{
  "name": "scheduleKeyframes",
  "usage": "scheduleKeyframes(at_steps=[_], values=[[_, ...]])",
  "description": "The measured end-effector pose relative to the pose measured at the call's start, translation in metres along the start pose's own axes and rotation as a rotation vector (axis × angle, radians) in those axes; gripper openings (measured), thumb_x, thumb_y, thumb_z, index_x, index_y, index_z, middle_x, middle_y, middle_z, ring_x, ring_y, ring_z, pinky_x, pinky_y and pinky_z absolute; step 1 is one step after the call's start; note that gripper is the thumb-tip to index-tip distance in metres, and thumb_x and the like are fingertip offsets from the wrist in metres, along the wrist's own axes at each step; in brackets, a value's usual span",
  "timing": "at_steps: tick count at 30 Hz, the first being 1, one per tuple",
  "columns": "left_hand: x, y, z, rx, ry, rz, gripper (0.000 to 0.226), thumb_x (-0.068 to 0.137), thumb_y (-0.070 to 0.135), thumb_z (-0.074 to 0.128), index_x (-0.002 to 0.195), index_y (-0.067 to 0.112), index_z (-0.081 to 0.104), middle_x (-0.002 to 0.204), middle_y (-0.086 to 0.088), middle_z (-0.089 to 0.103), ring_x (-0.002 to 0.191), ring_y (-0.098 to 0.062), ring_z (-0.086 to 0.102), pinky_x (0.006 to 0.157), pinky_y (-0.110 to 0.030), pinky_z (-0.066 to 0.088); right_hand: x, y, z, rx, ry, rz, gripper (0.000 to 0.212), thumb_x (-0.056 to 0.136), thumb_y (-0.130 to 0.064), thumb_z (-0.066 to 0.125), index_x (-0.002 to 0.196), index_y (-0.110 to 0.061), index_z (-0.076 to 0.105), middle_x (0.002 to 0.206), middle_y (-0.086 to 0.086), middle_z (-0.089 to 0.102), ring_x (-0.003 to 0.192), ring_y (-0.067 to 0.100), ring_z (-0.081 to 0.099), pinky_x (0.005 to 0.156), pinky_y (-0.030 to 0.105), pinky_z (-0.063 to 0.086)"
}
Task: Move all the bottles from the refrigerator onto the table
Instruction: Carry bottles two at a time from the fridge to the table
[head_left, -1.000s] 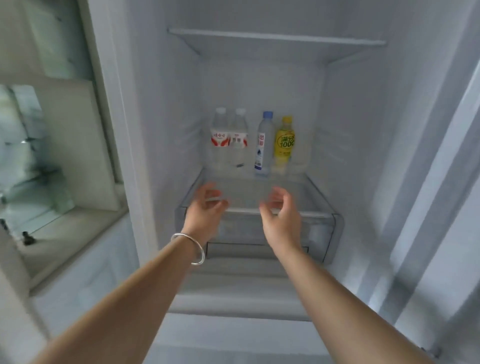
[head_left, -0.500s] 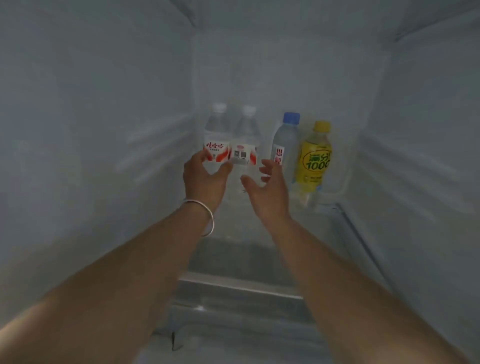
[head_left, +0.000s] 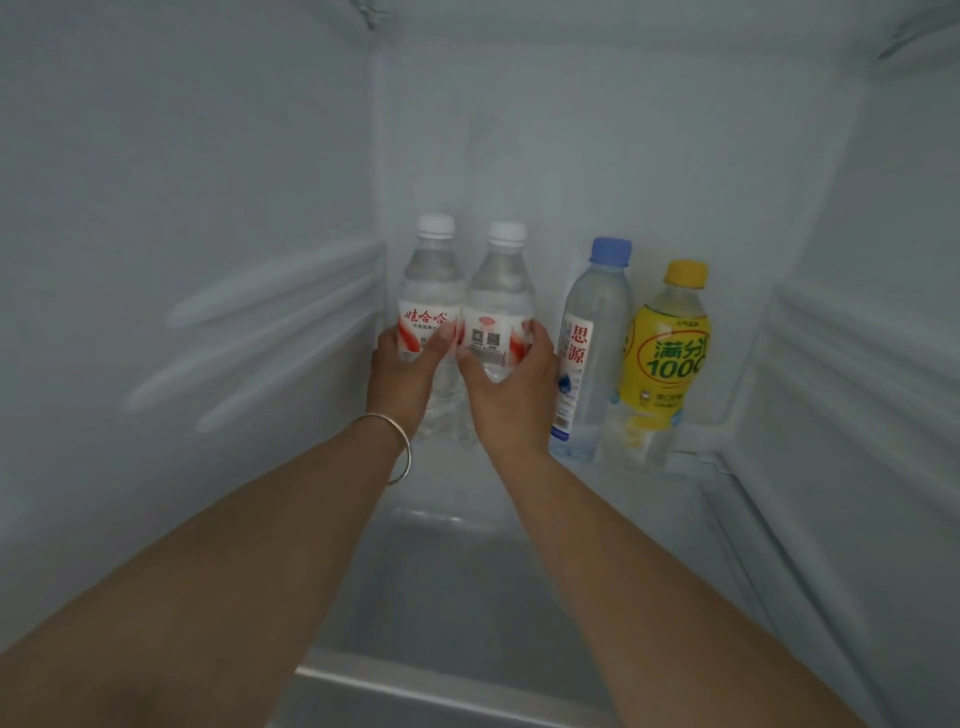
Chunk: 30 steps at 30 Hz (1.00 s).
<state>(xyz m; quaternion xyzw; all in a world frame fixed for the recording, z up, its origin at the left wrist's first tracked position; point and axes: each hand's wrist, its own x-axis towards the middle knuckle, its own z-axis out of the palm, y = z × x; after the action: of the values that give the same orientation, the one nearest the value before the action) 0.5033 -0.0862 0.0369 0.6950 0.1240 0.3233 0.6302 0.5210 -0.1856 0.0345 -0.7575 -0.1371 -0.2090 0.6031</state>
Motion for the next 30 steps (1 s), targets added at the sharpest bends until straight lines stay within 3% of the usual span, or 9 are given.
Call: scheduleKeyframes(at_steps=[2,6,10,14,17,19,22,25,30], values=[[0.007,-0.002,-0.003,0.011,-0.037,-0.013,0.071,0.056,0.072,0.065,0.109,0.024,0.063,0.106,0.004,0.070,0.097,-0.010,0.066,0.092,-0.034,0.050,0.002,0.004,0.003,0.013,0.002,0.016,0.083,0.073,-0.046,0.072,0.139,-0.015,0.033,0.134,0.005,0.045,0.125,0.020,0.045,0.105,0.034,0.039],[0.013,0.000,-0.005,0.037,-0.093,-0.023,0.030,0.073,0.057,0.067,0.088,0.030,0.064,0.096,0.005,0.070,0.087,-0.009,0.066,0.081,-0.028,0.050,0.004,0.010,0.006,-0.023,0.035,-0.003,0.079,0.075,-0.050,0.069,0.137,-0.013,0.036,0.132,0.004,0.048,0.123,0.018,0.045,0.101,0.029,0.038],[0.013,-0.003,-0.004,0.002,-0.073,-0.010,0.060,0.056,0.068,0.070,0.097,0.026,0.068,0.096,0.002,0.073,0.090,-0.013,0.070,0.087,-0.037,0.054,0.005,0.017,0.011,0.074,-0.005,0.048,0.073,0.071,-0.054,0.070,0.128,-0.020,0.041,0.122,-0.002,0.057,0.109,0.014,0.058,0.092,0.031,0.050],[0.010,-0.007,0.000,0.026,0.052,0.002,0.088,0.041,0.082,0.066,0.102,0.019,0.067,0.094,0.001,0.073,0.086,-0.010,0.069,0.078,-0.031,0.055,0.007,0.012,0.008,0.161,-0.011,0.082,0.064,0.072,-0.044,0.075,0.123,-0.022,0.044,0.110,-0.007,0.062,0.094,0.007,0.062,0.073,0.011,0.046],[0.004,-0.001,-0.004,0.055,0.099,0.010,0.084,0.042,0.081,0.064,0.098,0.018,0.067,0.091,0.001,0.072,0.082,-0.012,0.068,0.068,-0.027,0.052,0.000,0.006,0.003,0.211,-0.001,0.088,0.057,0.070,-0.041,0.077,0.115,-0.027,0.045,0.101,-0.011,0.063,0.087,-0.001,0.063,0.074,0.015,0.051],[-0.005,0.006,-0.008,0.044,0.086,0.014,0.076,0.049,0.075,0.066,0.097,0.016,0.066,0.090,0.002,0.071,0.081,-0.011,0.068,0.062,-0.021,0.046,-0.009,0.001,-0.002,0.230,-0.007,0.082,0.055,0.070,-0.038,0.078,0.112,-0.028,0.043,0.095,-0.016,0.062,0.080,-0.009,0.060,0.068,0.008,0.048],[-0.033,0.024,-0.013,0.013,0.128,0.019,0.051,0.068,0.055,0.071,0.097,0.015,0.061,0.088,0.005,0.066,0.075,-0.002,0.060,0.057,-0.017,0.039,-0.024,-0.017,-0.019,0.202,0.005,0.058,0.056,0.069,-0.038,0.078,0.114,-0.024,0.046,0.100,-0.010,0.064,0.083,-0.002,0.062,0.064,0.003,0.045],[-0.066,0.042,-0.014,-0.042,0.172,0.000,0.047,0.069,0.057,0.069,0.093,0.017,0.060,0.083,0.008,0.064,0.073,-0.002,0.058,0.058,-0.019,0.039,-0.042,-0.038,-0.040,0.118,0.034,0.007,0.056,0.067,-0.043,0.078,0.112,-0.023,0.051,0.100,-0.005,0.067,0.088,0.008,0.065,0.070,0.010,0.049],[-0.126,0.077,-0.025,-0.090,0.069,0.027,0.060,0.060,0.072,0.065,0.092,0.020,0.064,0.083,0.007,0.068,0.079,-0.014,0.064,0.074,-0.031,0.049,-0.094,-0.077,-0.090,0.050,0.113,-0.017,0.056,0.063,-0.045,0.079,0.108,-0.025,0.054,0.095,-0.011,0.067,0.084,0.004,0.065,0.077,0.026,0.055]])
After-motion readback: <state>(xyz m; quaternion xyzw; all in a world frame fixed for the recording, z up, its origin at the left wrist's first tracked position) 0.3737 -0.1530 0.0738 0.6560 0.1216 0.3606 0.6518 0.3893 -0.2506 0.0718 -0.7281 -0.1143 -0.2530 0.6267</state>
